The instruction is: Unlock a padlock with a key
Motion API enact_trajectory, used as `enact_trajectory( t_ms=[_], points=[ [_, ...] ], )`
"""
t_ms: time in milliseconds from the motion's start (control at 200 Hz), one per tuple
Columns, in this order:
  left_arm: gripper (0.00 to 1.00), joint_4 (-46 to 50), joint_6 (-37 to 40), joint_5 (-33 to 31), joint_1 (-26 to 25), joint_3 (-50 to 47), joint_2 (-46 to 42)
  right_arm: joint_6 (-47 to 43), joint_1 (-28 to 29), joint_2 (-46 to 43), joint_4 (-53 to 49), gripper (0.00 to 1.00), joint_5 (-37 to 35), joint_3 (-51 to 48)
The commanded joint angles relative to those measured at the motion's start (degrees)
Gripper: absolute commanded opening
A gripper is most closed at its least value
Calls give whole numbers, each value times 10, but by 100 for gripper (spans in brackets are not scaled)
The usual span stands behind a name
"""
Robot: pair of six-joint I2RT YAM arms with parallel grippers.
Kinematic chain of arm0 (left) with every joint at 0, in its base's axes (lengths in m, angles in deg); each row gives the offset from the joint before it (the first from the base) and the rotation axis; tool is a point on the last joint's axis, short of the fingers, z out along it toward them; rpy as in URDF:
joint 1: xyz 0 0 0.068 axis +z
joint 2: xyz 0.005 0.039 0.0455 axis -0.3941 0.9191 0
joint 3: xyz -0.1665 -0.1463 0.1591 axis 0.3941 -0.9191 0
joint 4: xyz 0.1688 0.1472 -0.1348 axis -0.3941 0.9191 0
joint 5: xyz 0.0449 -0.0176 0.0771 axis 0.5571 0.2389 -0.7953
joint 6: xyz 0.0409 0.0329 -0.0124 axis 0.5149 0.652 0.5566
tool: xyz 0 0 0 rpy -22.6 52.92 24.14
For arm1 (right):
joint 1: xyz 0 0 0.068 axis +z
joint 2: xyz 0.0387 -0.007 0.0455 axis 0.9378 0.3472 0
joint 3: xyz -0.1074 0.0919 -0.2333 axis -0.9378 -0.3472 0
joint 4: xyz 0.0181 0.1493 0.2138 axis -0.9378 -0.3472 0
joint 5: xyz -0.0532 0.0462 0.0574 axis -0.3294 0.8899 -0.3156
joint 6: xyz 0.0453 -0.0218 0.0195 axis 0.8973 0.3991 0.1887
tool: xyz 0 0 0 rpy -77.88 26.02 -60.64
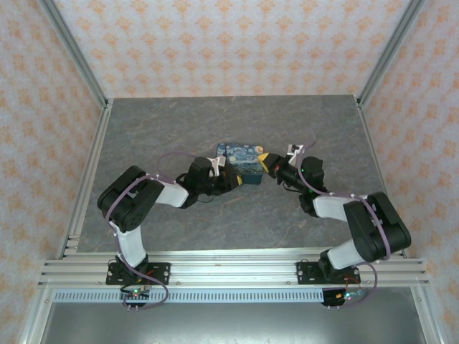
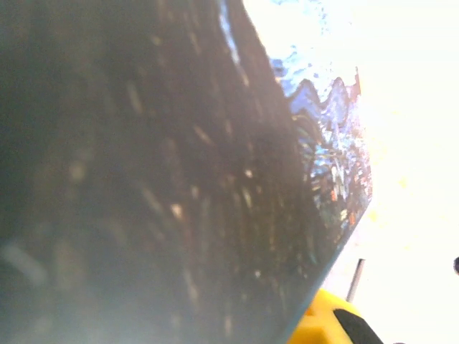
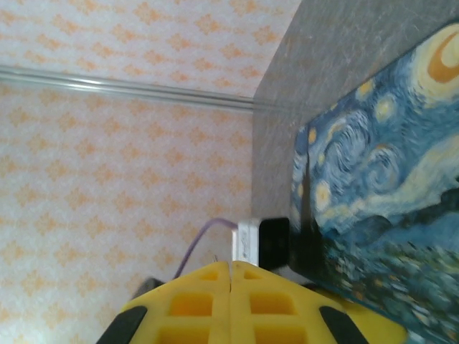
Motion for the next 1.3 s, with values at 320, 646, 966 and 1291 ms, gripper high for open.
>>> enact_trajectory(
  t_ms=[320, 646, 966, 1291],
  points=[
    [0, -4, -14, 64, 13, 19, -42, -65, 52, -21, -25, 0, 7, -69],
    [0, 38, 15, 66, 13, 36, -39, -39, 60, 5, 23, 0, -36, -69],
    [0, 82, 77, 44, 15, 21, -28, -51, 51, -39, -75, 0, -60, -1],
    [0, -30, -25, 63, 18, 12, -8, -5, 58, -18, -4, 0, -62, -70]
  ],
)
